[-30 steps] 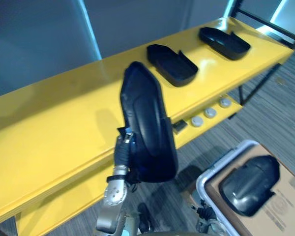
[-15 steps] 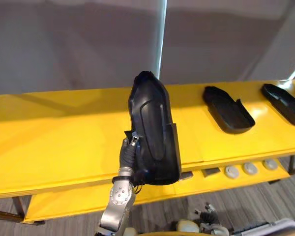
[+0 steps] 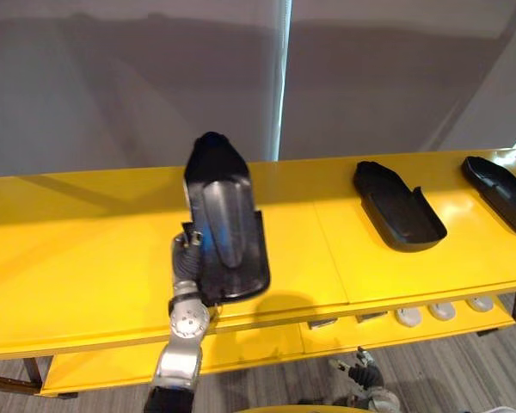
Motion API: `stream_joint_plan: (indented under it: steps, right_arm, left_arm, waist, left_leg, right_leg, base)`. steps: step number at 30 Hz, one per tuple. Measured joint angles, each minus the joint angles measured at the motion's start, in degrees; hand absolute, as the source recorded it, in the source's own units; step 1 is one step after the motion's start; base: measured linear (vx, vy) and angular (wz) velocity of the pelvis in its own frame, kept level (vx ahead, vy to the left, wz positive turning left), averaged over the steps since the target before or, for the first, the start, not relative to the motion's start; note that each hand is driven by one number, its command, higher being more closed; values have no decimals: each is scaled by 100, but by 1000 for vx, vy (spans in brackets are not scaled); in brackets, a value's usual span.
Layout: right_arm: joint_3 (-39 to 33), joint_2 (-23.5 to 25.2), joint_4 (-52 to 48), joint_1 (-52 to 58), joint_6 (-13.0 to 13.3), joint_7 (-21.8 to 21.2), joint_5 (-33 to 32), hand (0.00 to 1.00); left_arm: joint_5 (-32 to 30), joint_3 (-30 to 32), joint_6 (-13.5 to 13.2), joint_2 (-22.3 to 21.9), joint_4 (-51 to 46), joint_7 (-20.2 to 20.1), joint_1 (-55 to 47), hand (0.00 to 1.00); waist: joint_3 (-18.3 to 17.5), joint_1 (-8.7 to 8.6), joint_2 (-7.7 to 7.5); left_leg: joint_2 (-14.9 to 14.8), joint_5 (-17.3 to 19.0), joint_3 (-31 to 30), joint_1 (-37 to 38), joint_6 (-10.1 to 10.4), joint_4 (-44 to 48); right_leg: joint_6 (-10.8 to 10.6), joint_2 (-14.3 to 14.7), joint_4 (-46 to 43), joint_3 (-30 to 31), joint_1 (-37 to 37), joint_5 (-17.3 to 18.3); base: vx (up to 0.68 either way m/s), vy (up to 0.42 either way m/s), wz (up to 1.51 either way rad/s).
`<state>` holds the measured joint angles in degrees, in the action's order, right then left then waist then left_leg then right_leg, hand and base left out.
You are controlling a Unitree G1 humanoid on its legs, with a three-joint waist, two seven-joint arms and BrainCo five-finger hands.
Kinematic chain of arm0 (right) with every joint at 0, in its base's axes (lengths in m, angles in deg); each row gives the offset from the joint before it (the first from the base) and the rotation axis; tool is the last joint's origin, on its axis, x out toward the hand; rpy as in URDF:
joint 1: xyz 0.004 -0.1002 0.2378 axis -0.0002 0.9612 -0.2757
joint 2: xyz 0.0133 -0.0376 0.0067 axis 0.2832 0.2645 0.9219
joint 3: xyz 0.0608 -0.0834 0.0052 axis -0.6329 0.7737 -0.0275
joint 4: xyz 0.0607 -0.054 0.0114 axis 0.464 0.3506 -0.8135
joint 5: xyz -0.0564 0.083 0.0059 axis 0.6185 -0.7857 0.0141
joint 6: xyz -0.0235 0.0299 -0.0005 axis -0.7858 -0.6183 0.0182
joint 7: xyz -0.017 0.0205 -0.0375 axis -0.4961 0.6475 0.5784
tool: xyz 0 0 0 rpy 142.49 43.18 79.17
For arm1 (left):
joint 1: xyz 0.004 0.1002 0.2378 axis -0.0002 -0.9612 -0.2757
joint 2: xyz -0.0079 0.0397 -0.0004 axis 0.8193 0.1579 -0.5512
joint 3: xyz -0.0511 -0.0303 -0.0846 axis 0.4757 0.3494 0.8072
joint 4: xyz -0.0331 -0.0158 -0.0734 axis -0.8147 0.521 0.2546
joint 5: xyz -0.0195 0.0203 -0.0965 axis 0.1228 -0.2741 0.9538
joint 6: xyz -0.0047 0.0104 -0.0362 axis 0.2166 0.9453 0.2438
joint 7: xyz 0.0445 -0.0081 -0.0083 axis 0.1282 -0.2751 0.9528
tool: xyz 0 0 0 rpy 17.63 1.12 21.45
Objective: Walk over and take plastic housings, then place them on the shelf
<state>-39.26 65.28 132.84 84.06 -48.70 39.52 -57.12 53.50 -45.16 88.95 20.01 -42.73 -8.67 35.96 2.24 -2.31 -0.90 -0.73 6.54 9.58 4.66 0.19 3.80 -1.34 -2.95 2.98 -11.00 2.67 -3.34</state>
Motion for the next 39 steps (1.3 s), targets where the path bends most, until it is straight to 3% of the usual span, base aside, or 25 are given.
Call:
stream_joint_plan:
  steps: [4,9,17,18,24,39]
  right_arm:
    - [183,-71,11,-2,-1,-55,168,0]
    - [193,-106,11,11,-4,-55,241,0]
    - [408,-169,11,111,-3,-62,385,0]
    - [408,-177,11,114,-3,-62,386,0]
    - [419,-214,11,107,2,-172,422,0]
    - [426,-215,5,-27,21,-289,330,0]
  left_arm:
    - [-1,324,198,108,567,132,371,100]
    - [-2,606,308,231,803,255,567,100]
    - [-5,783,440,397,1492,361,1188,100]
    - [-2,809,439,421,1567,361,1243,0]
    - [3,860,597,636,2119,367,1702,0]
    - [371,1166,533,764,2385,482,2258,0]
  waist:
    - [9,-24,-34]
    - [62,-162,-135]
    - [88,-216,-262]
    - [86,-233,-262]
    - [93,-324,-252]
    - [208,-342,-291]
  left_leg:
    - [59,-211,-64,-31,-59,-250]
    - [75,-450,-80,-69,74,-587]
    - [66,-478,-12,-73,112,-791]
    - [66,-479,-3,-83,112,-791]
    - [58,-516,16,-82,149,-783]
    - [88,-526,-23,10,93,-784]
  right_leg:
    - [19,-2,196,5,-49,-169]
    - [30,18,294,23,-216,-292]
    - [30,57,301,152,-347,-292]
    - [28,62,301,171,-369,-293]
    - [23,91,299,229,-409,-368]
    - [61,86,303,307,-344,-395]
  base:
    - [-157,-24,2]
    - [-165,-35,-1]
    - [-76,-8,-8]
    - [-7,9,-9]
    - [27,11,-6]
    - [2,12,-3]
